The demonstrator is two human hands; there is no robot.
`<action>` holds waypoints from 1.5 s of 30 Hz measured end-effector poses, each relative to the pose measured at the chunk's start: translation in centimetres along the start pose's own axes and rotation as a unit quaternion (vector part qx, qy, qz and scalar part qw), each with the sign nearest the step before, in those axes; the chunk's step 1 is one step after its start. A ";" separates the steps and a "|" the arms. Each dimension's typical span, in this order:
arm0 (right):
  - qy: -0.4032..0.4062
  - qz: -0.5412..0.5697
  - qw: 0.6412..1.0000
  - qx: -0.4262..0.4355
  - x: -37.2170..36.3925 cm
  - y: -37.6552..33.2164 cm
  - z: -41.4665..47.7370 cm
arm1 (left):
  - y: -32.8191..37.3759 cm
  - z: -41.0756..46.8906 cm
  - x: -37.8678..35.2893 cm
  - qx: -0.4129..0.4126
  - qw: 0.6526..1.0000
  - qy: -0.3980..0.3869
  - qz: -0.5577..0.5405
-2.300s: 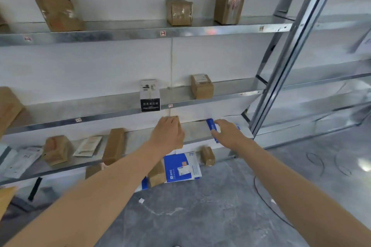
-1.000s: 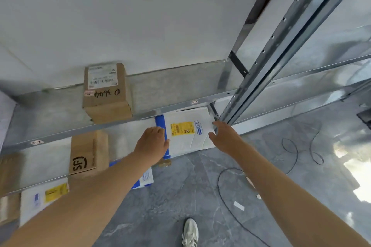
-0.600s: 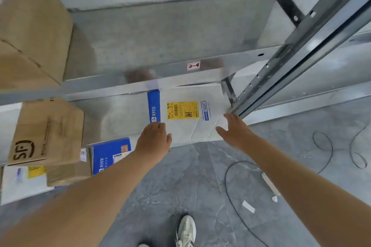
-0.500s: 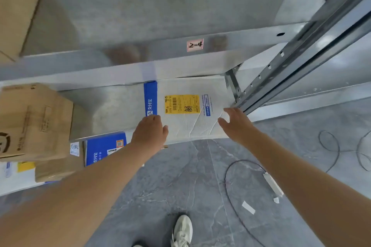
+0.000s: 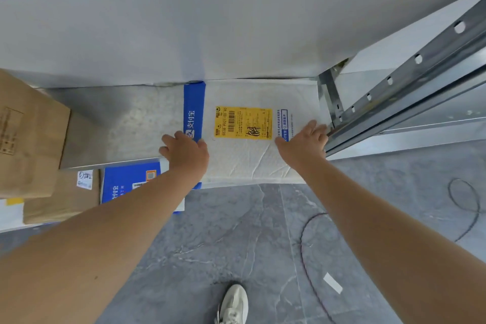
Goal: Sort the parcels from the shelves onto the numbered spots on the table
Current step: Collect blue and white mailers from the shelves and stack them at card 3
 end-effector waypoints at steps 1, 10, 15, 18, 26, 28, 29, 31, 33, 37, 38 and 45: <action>-0.002 0.010 1.000 -0.012 -0.1 -0.4 0.0 | -0.2 0.1 0.0 0.009 0.999 0.001 -0.032; 0.048 0.061 0.990 -0.116 0.8 -2.0 1.5 | -2.4 0.5 1.1 0.084 0.971 -0.032 -0.222; 0.047 0.086 0.991 -0.091 0.4 -0.2 -0.7 | -6.1 0.0 2.1 0.076 0.960 -0.057 -0.263; 0.005 0.220 0.973 -0.073 -0.8 2.1 -2.7 | -8.5 -1.5 3.1 0.055 0.962 -0.065 -0.259; -0.001 0.382 0.924 -0.008 0.3 3.4 -12.9 | -14.5 -7.6 8.2 0.020 0.948 -0.077 -0.308; -0.007 0.403 0.915 0.014 1.2 3.3 -16.5 | -16.8 -10.0 9.8 0.027 0.941 -0.079 -0.327; -0.011 0.411 0.911 0.022 1.6 3.2 -18.5 | -17.9 -11.4 10.7 0.030 0.940 -0.078 -0.332; -0.020 0.422 0.906 0.038 2.3 3.0 -23.2 | -20.5 -14.7 13.0 0.032 0.936 -0.065 -0.345; -0.034 0.436 0.899 0.041 2.6 2.9 -28.1 | -23.4 -18.3 15.7 0.033 0.929 -0.056 -0.364; -0.093 0.447 0.888 0.051 3.6 2.4 -38.7 | -29.9 -26.4 23.4 0.036 0.927 -0.043 -0.370; -0.121 0.452 0.882 0.055 4.0 2.1 -41.3 | -31.5 -28.5 25.8 0.032 0.927 -0.038 -0.373; -0.235 0.573 0.778 0.104 7.0 -2.6 -56.7 | -39.6 -39.0 42.7 -0.008 0.896 -0.032 -0.442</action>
Point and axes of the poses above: each hand's wrist, its own z-axis towards the middle knuckle, its own x-axis out of the back of the hand, y = z × x, the point moved 2 cm from there along z, towards the middle knuckle, and after that the axes turned 6 degrees about z, right-handed, at the moved point
